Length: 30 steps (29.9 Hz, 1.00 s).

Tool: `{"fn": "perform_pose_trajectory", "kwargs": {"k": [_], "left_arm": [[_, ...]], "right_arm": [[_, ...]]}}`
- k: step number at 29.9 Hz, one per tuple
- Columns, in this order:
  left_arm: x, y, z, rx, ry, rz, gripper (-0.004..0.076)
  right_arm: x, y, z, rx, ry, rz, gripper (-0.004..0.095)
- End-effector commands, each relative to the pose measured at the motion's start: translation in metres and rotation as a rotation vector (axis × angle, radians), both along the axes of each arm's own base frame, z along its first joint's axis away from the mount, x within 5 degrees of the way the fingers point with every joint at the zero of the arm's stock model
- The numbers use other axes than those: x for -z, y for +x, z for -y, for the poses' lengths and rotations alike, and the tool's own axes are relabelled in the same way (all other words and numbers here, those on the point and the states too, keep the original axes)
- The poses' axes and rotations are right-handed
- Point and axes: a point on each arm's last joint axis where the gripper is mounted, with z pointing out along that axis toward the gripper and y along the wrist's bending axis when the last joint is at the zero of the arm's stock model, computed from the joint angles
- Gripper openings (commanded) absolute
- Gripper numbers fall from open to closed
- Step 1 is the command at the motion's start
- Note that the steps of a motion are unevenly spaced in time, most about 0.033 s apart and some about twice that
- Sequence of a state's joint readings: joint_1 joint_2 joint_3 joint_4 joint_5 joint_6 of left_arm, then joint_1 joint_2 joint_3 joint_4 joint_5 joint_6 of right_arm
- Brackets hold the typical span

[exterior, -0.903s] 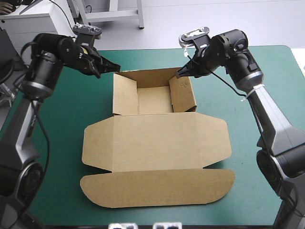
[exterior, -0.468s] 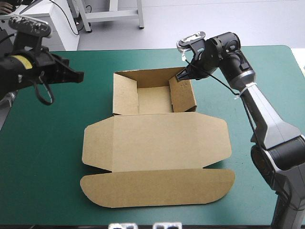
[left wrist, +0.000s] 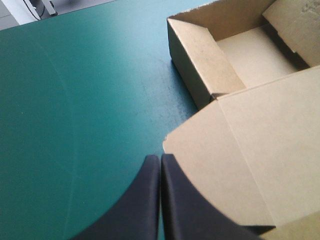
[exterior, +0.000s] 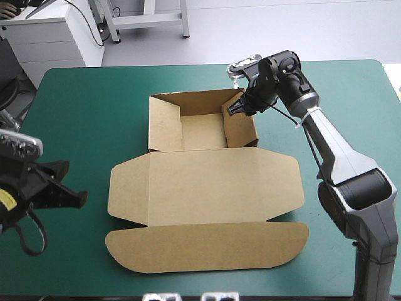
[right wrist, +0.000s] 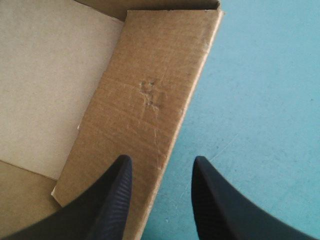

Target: Fold the box

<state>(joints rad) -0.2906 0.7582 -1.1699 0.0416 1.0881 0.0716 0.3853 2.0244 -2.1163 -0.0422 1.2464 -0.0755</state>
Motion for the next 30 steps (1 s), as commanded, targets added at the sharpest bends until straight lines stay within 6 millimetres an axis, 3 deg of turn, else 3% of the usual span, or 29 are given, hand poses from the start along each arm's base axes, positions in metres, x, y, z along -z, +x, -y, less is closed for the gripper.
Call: {"fn": "perform_pose_trajectory", "kwargs": {"k": [1, 7, 12, 14, 18, 20, 25, 30], "left_arm": [[0.018, -0.018, -0.005, -0.004, -0.038, 0.100, -0.0008], [0.080, -0.057, -0.017, -0.033, -0.092, 0.091, -0.0008], [0.113, -0.081, -0.024, -0.032, -0.114, 0.148, -0.0008], [0.123, -0.089, -0.026, -0.041, -0.139, 0.169, -0.0008], [0.130, -0.099, -0.029, -0.039, -0.159, 0.209, -0.0008], [0.130, -0.101, -0.030, -0.039, -0.163, 0.219, -0.0008], [0.130, -0.101, -0.030, -0.039, -0.163, 0.221, -0.0008], [0.130, -0.101, -0.030, -0.039, -0.162, 0.217, -0.0008]], "right_arm": [[-0.014, -0.002, 0.003, 0.011, 0.016, 0.033, 0.0379], [0.022, 0.014, -0.004, 0.033, 0.001, -0.045, 0.0378], [0.037, 0.020, -0.006, 0.058, -0.010, -0.075, 0.0369], [0.038, 0.021, -0.004, 0.076, -0.029, -0.068, 0.0312], [0.037, 0.024, 0.004, 0.094, -0.109, -0.031, -0.0004], [0.036, 0.027, 0.011, 0.114, -0.175, 0.000, -0.0014], [0.032, 0.038, 0.049, 0.191, -0.303, 0.047, -0.0020], [0.032, 0.051, 0.122, 0.303, -0.331, 0.019, -0.0020]]}}
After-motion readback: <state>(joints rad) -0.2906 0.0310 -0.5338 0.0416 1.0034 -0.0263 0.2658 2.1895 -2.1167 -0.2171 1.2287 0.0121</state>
